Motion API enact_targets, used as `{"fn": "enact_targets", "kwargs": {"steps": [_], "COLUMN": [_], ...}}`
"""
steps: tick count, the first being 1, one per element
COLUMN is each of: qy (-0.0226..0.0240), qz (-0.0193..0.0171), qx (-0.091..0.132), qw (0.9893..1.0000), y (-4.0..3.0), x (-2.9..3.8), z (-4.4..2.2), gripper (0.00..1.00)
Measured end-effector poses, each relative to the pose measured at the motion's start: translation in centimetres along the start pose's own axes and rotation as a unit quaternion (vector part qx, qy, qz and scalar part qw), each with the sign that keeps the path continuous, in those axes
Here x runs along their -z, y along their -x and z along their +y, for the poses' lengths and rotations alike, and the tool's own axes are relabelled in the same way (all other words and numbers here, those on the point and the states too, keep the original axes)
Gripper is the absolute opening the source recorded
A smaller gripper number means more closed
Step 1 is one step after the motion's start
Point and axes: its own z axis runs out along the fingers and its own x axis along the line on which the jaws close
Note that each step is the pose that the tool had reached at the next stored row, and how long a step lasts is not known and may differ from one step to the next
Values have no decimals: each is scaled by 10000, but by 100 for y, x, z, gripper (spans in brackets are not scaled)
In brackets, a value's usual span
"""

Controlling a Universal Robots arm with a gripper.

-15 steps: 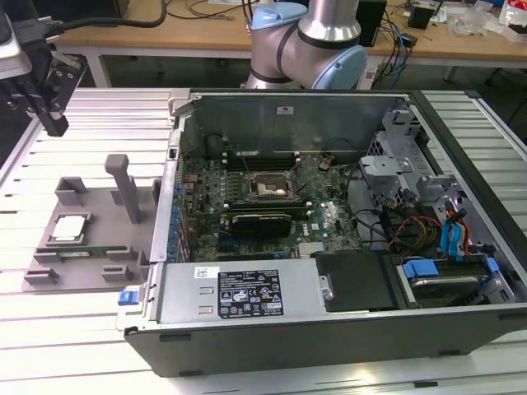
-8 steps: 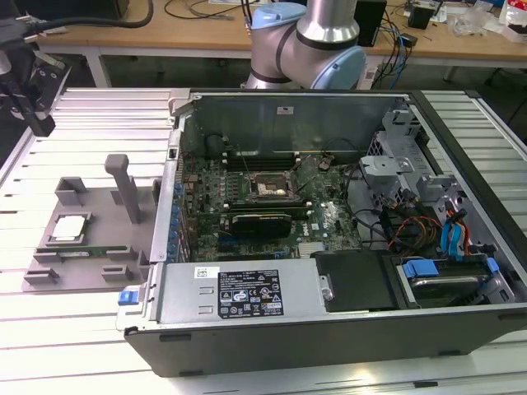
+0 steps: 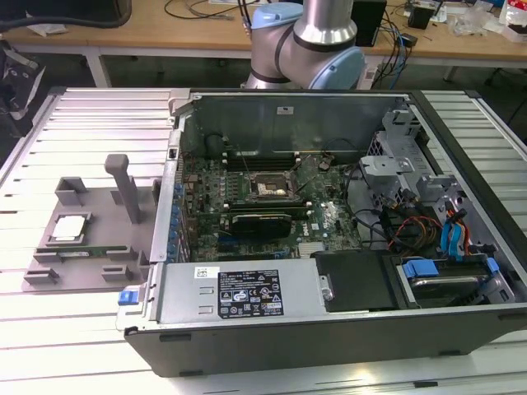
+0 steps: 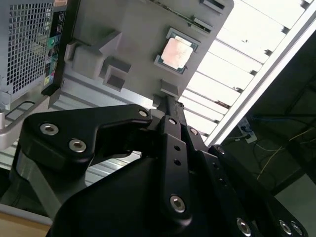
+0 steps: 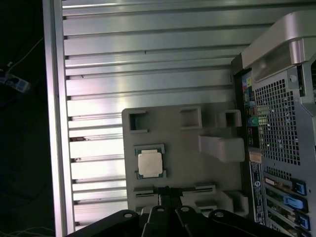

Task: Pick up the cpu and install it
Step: 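Reach for the cpu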

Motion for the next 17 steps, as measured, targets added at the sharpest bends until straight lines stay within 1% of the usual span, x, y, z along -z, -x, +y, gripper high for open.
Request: {"fn": "enact_targets", "kwargs": {"steps": [2, 3, 5, 9, 17], "qy": [0, 0, 0, 1, 0], "qz": [0, 0, 0, 0, 0], "qx": [0, 0, 0, 0, 0], "qw": [10000, 10000, 10000, 10000, 10000], "y": [-40, -79, -130, -187, -196], "x": [1, 2, 3, 3, 3], "z": [-3, -6, -10, -14, -15], "gripper": [11, 11, 11, 11, 11]}}
